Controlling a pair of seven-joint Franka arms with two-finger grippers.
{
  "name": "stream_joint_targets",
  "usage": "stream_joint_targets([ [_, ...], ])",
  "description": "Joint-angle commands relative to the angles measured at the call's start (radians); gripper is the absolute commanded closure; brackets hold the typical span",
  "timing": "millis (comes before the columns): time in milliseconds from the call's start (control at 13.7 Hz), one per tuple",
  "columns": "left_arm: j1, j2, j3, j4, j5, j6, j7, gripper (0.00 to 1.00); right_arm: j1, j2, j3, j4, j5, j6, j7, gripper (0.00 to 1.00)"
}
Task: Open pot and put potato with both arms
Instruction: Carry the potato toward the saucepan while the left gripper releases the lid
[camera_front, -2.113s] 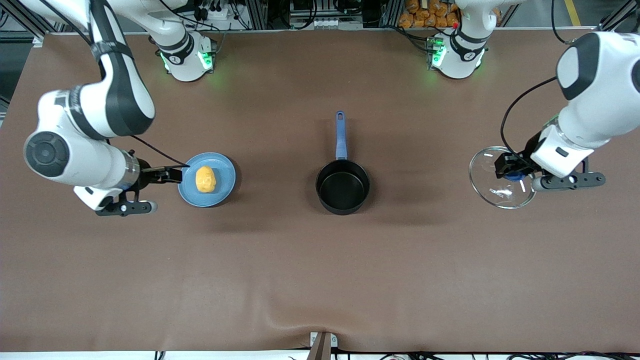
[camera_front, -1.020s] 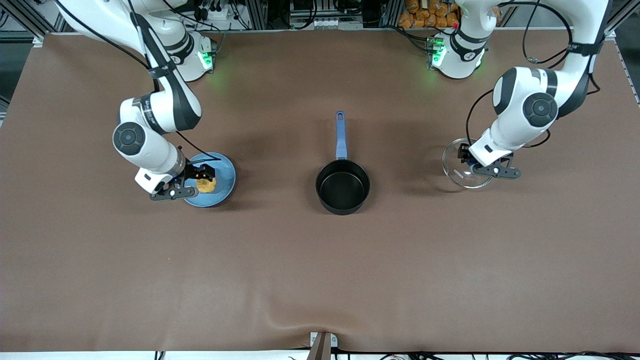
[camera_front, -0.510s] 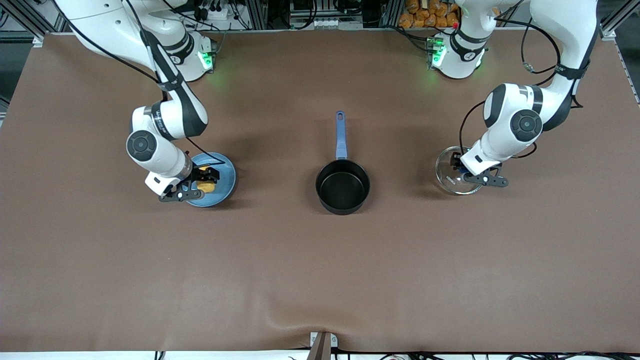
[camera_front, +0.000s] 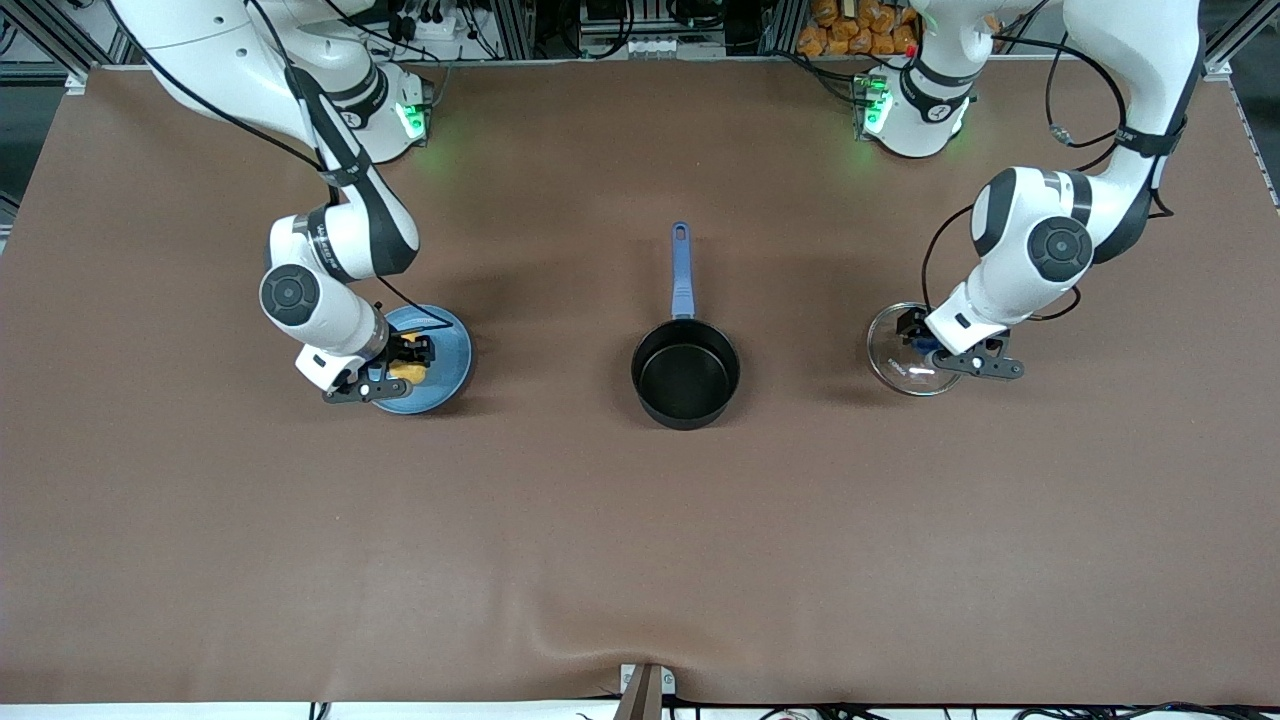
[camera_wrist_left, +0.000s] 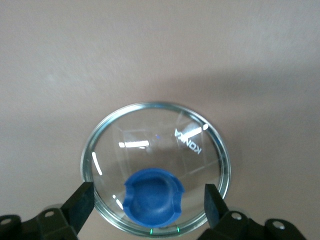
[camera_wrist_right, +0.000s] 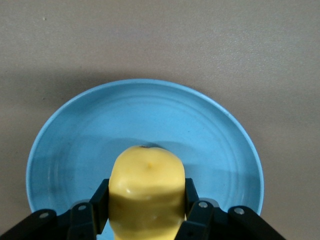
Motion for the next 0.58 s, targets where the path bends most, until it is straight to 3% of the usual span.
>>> stream_joint_targets([
  [0, -0.006, -0.109, 0.006, 0.084, 0.01, -0.188, -0.005, 0.0, 0.011, -0.024, 0.002, 0.024, 0.016, -0.035, -0.006, 1.0],
  [146, -0.006, -0.137, 0.006, 0.203, 0.005, -0.359, 0.0, 0.0, 0.018, -0.021, 0.011, 0.136, 0.03, -0.167, 0.001, 1.0],
  [219, -0.006, -0.149, 0.008, 0.257, 0.002, -0.419, -0.002, 0.0, 0.023, -0.018, 0.022, 0.211, 0.081, -0.24, 0.026, 1.0],
  [364, -0.006, -0.17, 0.022, 0.341, -0.01, -0.483, -0.005, 0.0, 0.056, -0.009, 0.034, 0.367, 0.144, -0.36, 0.082, 1.0],
  [510, -0.012, -0.187, 0.049, 0.407, -0.018, -0.514, -0.006, 0.0, 0.116, 0.04, 0.034, 0.535, 0.146, -0.445, 0.192, 1.0],
])
